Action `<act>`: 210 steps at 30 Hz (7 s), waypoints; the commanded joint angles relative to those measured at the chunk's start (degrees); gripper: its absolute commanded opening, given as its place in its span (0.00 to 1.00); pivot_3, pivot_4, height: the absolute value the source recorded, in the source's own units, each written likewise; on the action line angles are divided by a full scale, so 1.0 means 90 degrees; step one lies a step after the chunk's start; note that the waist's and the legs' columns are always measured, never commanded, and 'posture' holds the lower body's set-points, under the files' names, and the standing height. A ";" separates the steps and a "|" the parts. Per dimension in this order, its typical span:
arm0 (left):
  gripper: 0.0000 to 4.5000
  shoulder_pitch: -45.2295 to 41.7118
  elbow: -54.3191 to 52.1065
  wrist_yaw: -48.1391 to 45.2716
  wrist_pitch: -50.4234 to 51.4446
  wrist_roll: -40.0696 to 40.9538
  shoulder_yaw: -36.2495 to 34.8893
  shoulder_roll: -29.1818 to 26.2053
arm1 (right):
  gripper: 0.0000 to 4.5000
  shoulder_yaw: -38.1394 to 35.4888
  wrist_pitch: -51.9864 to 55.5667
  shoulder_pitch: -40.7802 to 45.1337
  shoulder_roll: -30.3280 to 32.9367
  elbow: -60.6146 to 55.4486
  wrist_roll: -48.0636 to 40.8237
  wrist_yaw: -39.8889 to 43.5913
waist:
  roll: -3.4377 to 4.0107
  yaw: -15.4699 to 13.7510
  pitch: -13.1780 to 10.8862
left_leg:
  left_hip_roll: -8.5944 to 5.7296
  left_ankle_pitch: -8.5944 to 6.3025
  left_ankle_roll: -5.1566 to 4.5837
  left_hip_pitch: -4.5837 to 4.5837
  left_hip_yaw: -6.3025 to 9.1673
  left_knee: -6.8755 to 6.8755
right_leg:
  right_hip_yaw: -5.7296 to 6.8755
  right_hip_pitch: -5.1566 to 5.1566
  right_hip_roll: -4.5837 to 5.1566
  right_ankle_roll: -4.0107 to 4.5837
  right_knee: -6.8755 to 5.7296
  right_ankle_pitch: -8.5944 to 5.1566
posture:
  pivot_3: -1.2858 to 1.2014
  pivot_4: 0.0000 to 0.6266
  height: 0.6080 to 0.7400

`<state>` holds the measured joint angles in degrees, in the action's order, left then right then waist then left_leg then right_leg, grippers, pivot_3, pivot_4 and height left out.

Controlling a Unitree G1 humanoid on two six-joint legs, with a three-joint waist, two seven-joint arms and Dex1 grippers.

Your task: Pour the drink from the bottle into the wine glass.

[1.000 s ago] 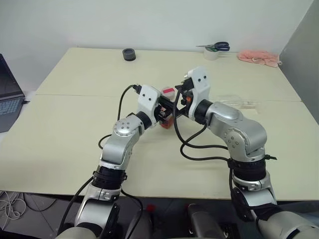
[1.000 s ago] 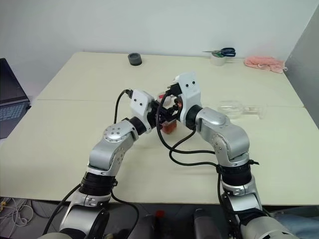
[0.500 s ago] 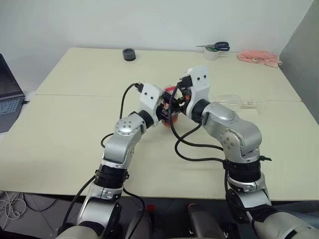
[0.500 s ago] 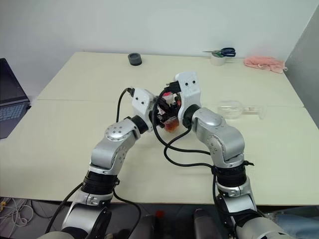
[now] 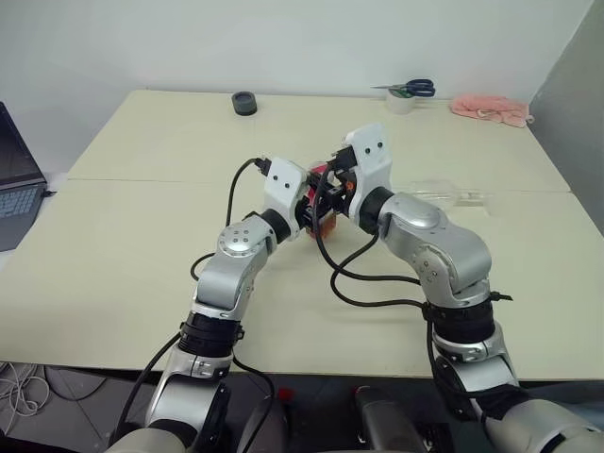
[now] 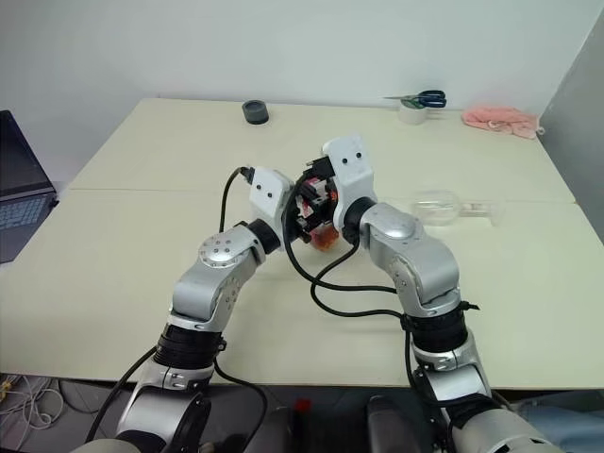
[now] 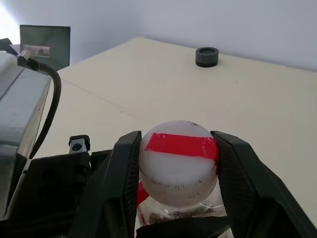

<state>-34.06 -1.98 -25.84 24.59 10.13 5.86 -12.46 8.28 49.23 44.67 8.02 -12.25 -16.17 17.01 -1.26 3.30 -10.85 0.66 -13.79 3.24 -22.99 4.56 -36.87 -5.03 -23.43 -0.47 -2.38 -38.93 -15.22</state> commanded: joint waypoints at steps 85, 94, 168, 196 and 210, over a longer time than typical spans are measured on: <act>0.48 -0.0327 -0.0697 -0.0808 0.0413 0.0510 0.0094 -0.0275 | 1.00 -0.0048 -0.0235 0.0342 0.0987 -0.0206 -0.0443 0.0995 | 0.0000 -0.0016 -0.0005 | 0.0002 0.0000 0.0000 0.0002 0.0000 -0.0003 | -0.0002 0.0002 0.0000 0.0001 -0.0003 0.0000 | 0.52 0.24 1.00; 0.48 -0.0293 -0.0713 -0.0756 0.0395 0.0472 0.0120 -0.0241 | 1.00 -0.0144 -0.0625 0.0537 0.0683 0.0530 -0.0041 0.0741 | 0.0001 -0.0013 -0.0005 | 0.0002 0.0000 -0.0001 0.0001 0.0000 -0.0001 | -0.0003 0.0000 0.0000 0.0001 -0.0003 0.0000 | 0.52 0.24 1.00; 0.48 -0.0164 -0.0380 -0.0958 0.0269 0.0451 0.0267 -0.0308 | 0.39 -0.1763 -0.0007 0.0761 0.1545 -0.0237 -0.1726 0.1389 | 0.0007 -0.0022 -0.0009 | 0.0001 0.0000 -0.0001 -0.0002 0.0001 -0.0001 | 0.0000 0.0001 0.0001 0.0001 0.0000 0.0000 | 0.52 0.24 1.00; 0.48 -0.0719 -0.0094 -0.1629 0.0118 0.0594 0.0247 -0.0259 | 1.00 -0.2473 -0.1527 -0.4064 0.1966 0.0290 0.0030 0.0118 | 0.0001 -0.0008 -0.0004 | 0.0000 0.0000 -0.0002 0.0020 -0.0033 -0.0003 | -0.0048 0.0015 -0.0011 -0.0048 0.0001 -0.0028 | 0.52 0.24 1.00; 0.48 -0.0714 0.0529 -0.1290 -0.0131 0.0502 -0.0237 -0.0528 | 1.00 -0.2109 -0.0947 -0.3187 0.3296 -0.1321 -0.0456 0.1238 | 0.0002 0.0015 -0.0005 | 0.0002 0.0000 -0.0003 0.0019 -0.0031 -0.0005 | -0.0048 0.0013 -0.0013 -0.0050 0.0002 -0.0029 | 0.52 0.24 1.00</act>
<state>-39.00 3.97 -38.30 25.34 14.37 6.43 -16.52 -9.98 38.92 12.51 36.28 -18.13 -17.07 26.20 -1.25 3.43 -10.89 0.68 -13.79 3.21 -22.83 4.30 -36.91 -5.45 -23.32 -0.58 -2.83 -38.92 -15.48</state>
